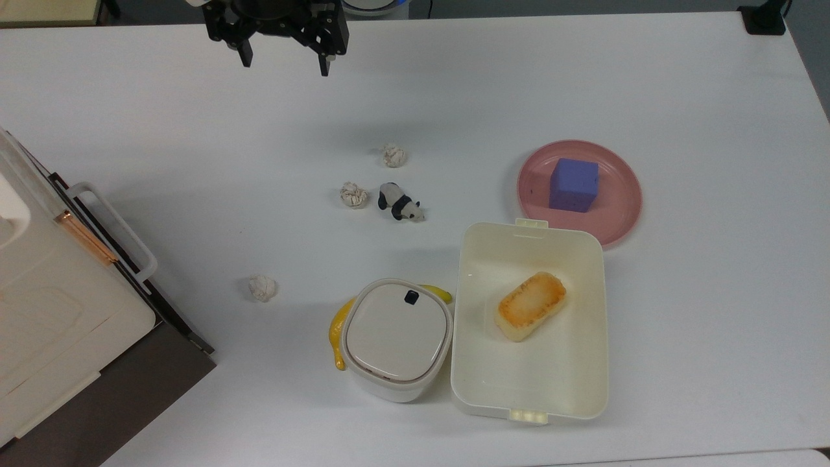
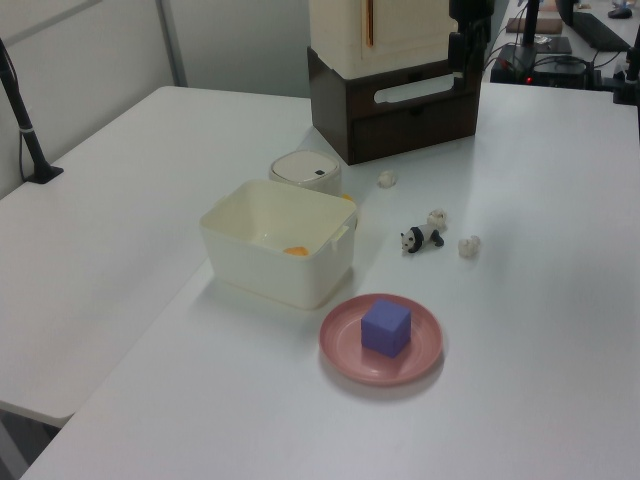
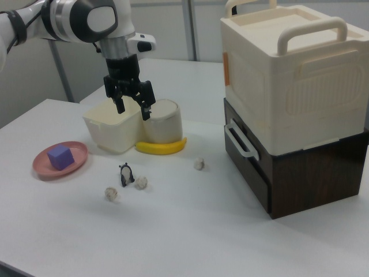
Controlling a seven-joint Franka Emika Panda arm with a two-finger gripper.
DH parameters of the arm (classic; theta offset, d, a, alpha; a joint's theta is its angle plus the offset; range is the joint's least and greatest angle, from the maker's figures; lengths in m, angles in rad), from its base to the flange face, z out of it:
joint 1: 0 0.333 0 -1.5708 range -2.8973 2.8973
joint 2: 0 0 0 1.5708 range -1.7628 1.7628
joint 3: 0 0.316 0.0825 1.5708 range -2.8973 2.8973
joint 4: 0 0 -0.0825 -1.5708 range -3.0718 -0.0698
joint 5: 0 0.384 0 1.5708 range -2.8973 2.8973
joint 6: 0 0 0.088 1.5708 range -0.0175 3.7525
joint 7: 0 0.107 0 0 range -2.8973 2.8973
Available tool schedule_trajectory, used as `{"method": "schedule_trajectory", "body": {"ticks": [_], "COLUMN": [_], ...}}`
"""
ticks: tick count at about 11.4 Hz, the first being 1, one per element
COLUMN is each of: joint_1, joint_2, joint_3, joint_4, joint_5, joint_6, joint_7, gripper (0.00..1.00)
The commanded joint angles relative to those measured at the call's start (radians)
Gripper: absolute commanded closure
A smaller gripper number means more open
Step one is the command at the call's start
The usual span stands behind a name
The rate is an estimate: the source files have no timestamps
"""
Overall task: Slide open the drawer
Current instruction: 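Move the open gripper toward the dark brown drawer's handle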
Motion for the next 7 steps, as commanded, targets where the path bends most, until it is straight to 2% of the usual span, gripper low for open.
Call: {"method": "schedule_trajectory", "body": {"ticks": [1,7], "joint_1": [0.011,0.007], "joint_2": [-0.009,0.000], "joint_3": [-0.009,-0.011], "joint_4": [-0.025,-0.025], "joint_5": [-0.011,-0.012], "joint_6": [0.017,0.043], "joint_7": [-0.011,-0.041], "gripper": [0.00,0.00]}}
